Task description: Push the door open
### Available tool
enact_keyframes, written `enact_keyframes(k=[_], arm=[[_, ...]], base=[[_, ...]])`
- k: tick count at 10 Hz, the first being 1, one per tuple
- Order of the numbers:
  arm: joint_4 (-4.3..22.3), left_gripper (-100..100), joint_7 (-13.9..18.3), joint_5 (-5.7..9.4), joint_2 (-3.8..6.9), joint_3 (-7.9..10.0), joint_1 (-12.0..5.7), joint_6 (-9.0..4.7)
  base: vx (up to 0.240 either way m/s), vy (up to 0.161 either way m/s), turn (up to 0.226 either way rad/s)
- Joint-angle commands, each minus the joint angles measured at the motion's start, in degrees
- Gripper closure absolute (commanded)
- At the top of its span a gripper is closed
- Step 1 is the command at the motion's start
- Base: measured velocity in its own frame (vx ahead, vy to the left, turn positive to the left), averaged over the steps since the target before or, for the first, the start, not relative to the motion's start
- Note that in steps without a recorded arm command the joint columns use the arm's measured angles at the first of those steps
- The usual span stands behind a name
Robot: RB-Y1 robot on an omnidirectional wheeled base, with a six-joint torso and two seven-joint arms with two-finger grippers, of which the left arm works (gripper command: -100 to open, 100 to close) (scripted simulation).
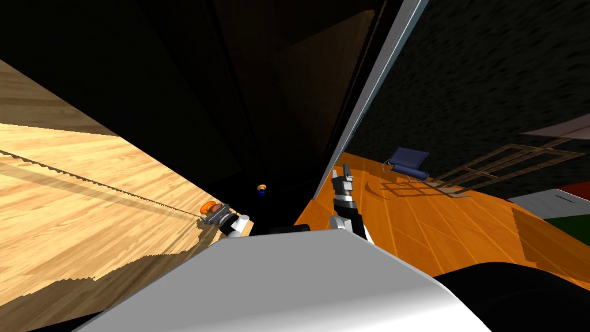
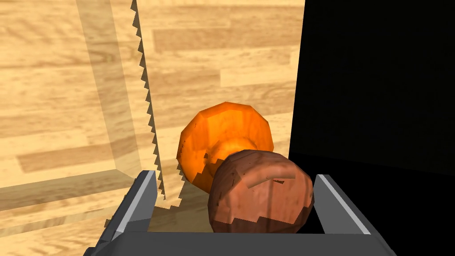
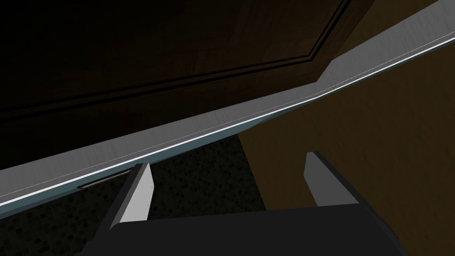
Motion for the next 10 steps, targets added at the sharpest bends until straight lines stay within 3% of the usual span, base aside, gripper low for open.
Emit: enact_keyframes(k=[1, 5, 6, 9, 10], arm=[[2.86, 100, 0.98, 0.41, 2.0, 1.13, -0.56, -2.64], [3.78, 100, 0.98, 0.41, 2.0, 1.13, -0.56, -2.64], [4.39, 100, 0.8, 1.08, 2.33, 2.48, -0.7, -3.26], [4.39, 100, 0.8, 1.08, 2.33, 2.48, -0.7, -3.26], [4.99, 100, 0.61, 1.75, 2.67, 3.82, -0.84, -3.88]], base=[[0.008, 0.037, 0.03], [0.003, -0.001, -0.002], [0.019, 0.025, -0.087], [0.013, 0.033, -0.021], [0.034, 0.041, -0.097]])
